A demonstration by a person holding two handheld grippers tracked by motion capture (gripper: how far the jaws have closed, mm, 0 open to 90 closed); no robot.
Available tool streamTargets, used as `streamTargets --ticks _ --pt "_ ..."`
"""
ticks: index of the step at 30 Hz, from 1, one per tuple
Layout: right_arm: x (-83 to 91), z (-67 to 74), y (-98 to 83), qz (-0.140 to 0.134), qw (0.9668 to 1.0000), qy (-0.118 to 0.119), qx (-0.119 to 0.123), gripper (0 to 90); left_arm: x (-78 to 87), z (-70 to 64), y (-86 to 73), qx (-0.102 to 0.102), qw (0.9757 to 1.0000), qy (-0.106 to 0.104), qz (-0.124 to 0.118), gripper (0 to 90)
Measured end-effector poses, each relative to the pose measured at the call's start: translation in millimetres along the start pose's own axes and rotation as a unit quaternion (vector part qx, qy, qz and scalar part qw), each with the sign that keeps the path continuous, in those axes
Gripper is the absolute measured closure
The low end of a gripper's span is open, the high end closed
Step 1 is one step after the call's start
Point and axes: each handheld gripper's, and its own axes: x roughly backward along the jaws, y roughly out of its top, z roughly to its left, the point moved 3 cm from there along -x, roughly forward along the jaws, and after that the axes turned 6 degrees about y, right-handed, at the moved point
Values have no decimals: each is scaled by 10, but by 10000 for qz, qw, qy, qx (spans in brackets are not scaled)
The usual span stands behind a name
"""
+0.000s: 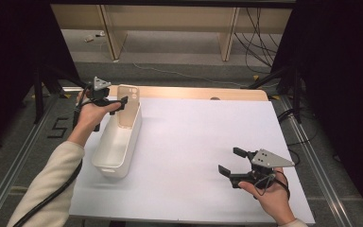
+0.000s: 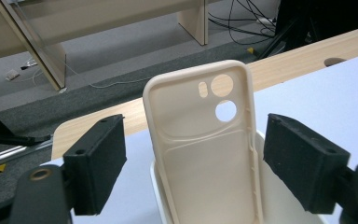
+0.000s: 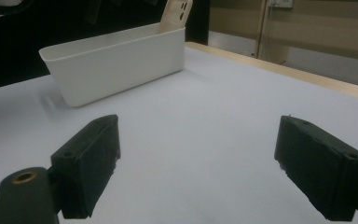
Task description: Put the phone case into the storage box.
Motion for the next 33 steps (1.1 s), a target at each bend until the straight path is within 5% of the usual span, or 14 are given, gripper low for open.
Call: streamTargets --ticks 2,6,7,11,14,33 --pt "-10 -25 4 -82 9998 -62 157 154 19 -8 -4 35 10000 -14 -20 188" --pt "-5 -1 -3 -15 10000 -4 -17 154 51 1 -27 98 9999 50 -57 157" --pt "-6 -24 5 -79 9999 -48 143 153 59 1 -34 86 9999 70 -74 155" --pt "-10 -25 3 -74 9999 -54 143 154 106 -15 -60 54 9999 21 -105 131" --pt "-9 -4 -6 -11 10000 -8 -23 154 145 -15 -70 36 9999 22 -134 109" --pt "3 -7 -7 107 9999 -65 -30 154 356 -62 -148 -50 9993 -53 -366 71"
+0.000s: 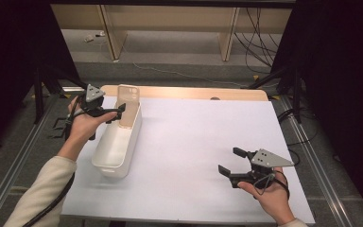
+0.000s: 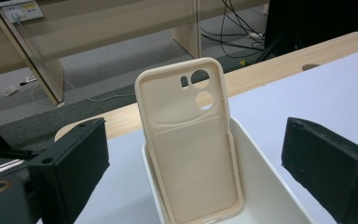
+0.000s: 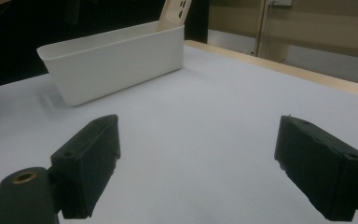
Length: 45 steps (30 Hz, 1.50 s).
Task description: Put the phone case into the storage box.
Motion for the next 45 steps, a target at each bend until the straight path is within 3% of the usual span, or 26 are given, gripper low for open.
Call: streamTargets --ticks 2,10,12,16,21,22,24,45 --pt "-14 -23 6 -122 9998 -19 181 154 26 -13 -3 4 10000 -26 -23 69" --pt "-21 -23 6 -162 9997 -21 173 153 116 -30 -32 11 9999 -70 -86 58" --pt "-5 -16 4 -50 9999 -28 125 154 135 -44 -39 21 9999 -110 -100 58" --pt "-23 -15 8 -180 9997 6 162 154 184 -65 -33 -28 9998 -141 -167 58" --pt "-18 -17 9 -149 9997 -14 179 154 249 -97 -39 -135 9996 -203 -164 59" --pt "1 -1 5 -11 10000 -5 73 153 261 -107 -43 -133 9996 -207 -164 59" --pt "-5 3 7 -46 10000 25 41 154 282 -127 -51 -98 9995 -211 -208 59" --pt "-10 -11 14 -100 9998 -12 185 153 464 -242 -157 -34 9984 -441 -357 65"
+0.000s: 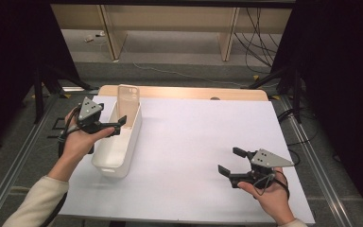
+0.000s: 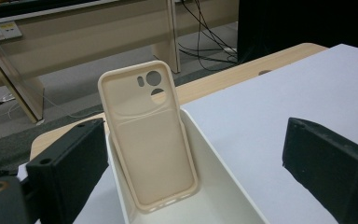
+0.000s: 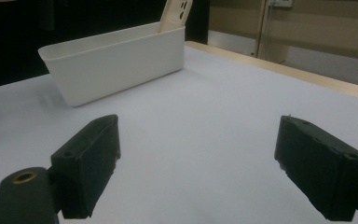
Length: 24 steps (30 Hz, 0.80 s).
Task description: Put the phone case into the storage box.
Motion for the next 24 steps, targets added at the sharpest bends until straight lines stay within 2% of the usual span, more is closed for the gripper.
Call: streamTargets --ticks 1,3,5,8,9,12,13,14,15,16,20,21,22,23,24 --pt "5 20 -4 66 9999 40 -126 154 9 -4 -11 12 10000 -24 9 65" --pt "4 20 -4 63 9999 39 -126 154 28 -11 -33 29 10000 -38 25 65" --pt "-2 2 1 -1 10000 2 -4 153 42 -19 -58 23 10000 -86 20 65" --pt "-5 3 2 -12 10000 30 -16 154 71 -18 -87 64 9999 -151 2 67" --pt "5 17 -3 89 9999 12 -115 154 80 -17 -94 69 9999 -148 -14 67" --pt "2 22 -2 97 9999 28 -106 153 113 -23 -126 91 9998 -187 -43 69" --pt "-4 3 4 21 10000 -2 23 154 125 -26 -138 96 9997 -213 -45 70" --pt "-1 18 0 61 9999 39 -92 154 135 -30 -153 96 9997 -229 -35 70" --pt "0 18 1 48 9999 37 -109 154 144 -33 -167 92 9997 -236 -28 70" --pt "-5 -1 5 -8 10000 -5 5 154 153 -38 -183 85 9997 -245 -23 72" --pt "-5 -2 7 -46 10000 -5 7 153 187 -63 -238 97 9996 -264 13 78" --pt "0 16 3 14 9999 35 -126 154 194 -72 -248 125 9995 -294 -9 79" --pt "4 20 5 28 9999 37 -162 154 207 -80 -256 115 9994 -315 -21 82" --pt "0 3 10 -34 10000 7 -33 154 218 -96 -265 162 9992 -351 -48 85" --pt "1 7 10 -27 10000 9 -40 154 232 -110 -271 151 9991 -379 -67 86"
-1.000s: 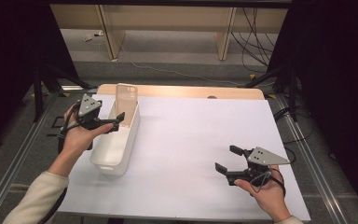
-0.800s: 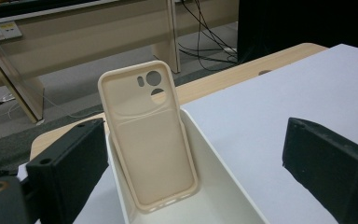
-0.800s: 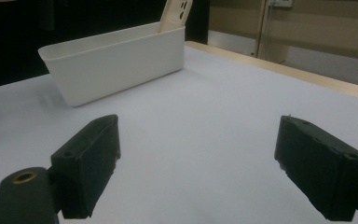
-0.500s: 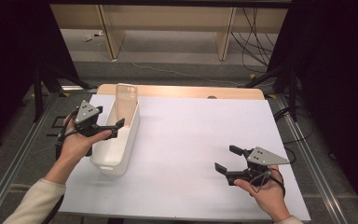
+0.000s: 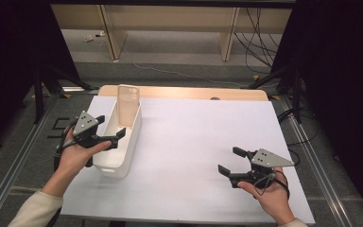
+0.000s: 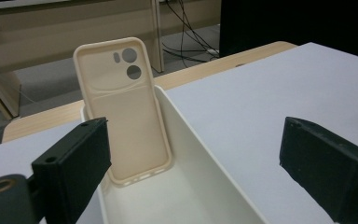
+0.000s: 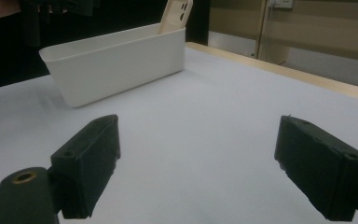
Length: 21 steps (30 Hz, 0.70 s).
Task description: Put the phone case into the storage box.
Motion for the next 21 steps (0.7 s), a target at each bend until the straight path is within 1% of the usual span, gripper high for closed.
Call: streamTargets --ticks 2,3,4,6,13,15,16,19,21 --pt "-1 -4 -2 12 10000 -3 44 154 23 -37 -13 -31 10000 -76 -35 87" --pt "2 2 0 24 10000 16 -4 153 35 -56 -18 -44 9999 -120 -50 87" --pt "-5 -2 0 -24 10000 6 44 154 47 -74 -25 -77 9998 -160 -45 87" --pt "-8 22 -2 -20 9999 75 -114 154 70 -110 -38 -145 9996 -228 -69 87" --pt "-7 22 -2 -10 9999 72 -113 154 131 -206 -83 -196 9986 -471 -167 87" --pt "-11 22 -1 -43 9999 77 -103 154 143 -233 -98 -208 9981 -540 -211 87" --pt "-10 20 -2 -40 9999 78 -97 154 153 -243 -105 -251 9978 -569 -215 87" --pt "-10 20 -2 -37 9999 79 -96 153 180 -292 -124 -231 9969 -682 -321 94" --pt "-10 21 -2 -38 9999 77 -99 154 203 -326 -135 -256 9965 -725 -333 94"
